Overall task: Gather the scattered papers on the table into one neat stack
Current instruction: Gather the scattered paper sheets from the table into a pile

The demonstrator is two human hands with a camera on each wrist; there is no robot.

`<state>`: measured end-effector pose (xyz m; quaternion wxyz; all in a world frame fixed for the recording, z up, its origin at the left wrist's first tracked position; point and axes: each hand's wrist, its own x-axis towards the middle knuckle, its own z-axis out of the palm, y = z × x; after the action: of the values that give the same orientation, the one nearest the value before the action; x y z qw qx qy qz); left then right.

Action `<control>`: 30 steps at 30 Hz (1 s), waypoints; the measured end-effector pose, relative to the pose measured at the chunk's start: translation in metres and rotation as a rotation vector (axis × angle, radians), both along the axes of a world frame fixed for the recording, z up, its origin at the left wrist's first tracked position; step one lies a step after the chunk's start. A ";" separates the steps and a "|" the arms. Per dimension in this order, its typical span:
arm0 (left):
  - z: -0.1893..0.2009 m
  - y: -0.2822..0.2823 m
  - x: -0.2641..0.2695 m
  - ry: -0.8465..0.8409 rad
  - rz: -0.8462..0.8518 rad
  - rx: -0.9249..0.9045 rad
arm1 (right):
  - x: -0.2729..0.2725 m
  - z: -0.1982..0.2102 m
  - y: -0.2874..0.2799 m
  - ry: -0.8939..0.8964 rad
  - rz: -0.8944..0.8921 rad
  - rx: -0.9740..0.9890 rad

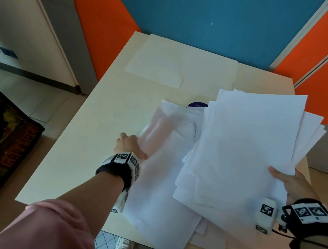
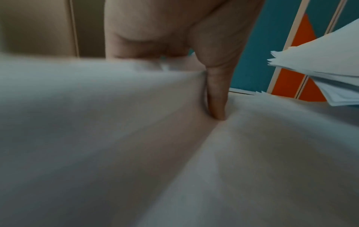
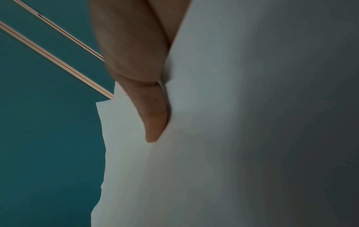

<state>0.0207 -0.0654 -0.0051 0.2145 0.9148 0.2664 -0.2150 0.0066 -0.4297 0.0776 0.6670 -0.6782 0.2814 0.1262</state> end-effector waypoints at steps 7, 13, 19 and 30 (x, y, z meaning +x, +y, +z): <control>-0.002 0.018 0.002 -0.018 0.132 -0.313 | -0.003 0.002 -0.006 0.001 -0.043 -0.070; 0.003 0.014 0.000 0.064 0.128 -0.437 | -0.003 -0.006 -0.013 0.049 -0.056 -0.095; 0.000 0.002 0.004 0.059 0.110 -0.404 | 0.002 -0.008 -0.017 0.055 -0.054 -0.119; 0.011 0.092 0.014 -0.119 0.393 -0.526 | 0.003 0.010 -0.022 0.025 -0.093 -0.141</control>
<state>0.0345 0.0262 0.0059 0.4960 0.7700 0.3600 -0.1774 0.0097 -0.4519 0.0877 0.6192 -0.7080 0.3292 0.0834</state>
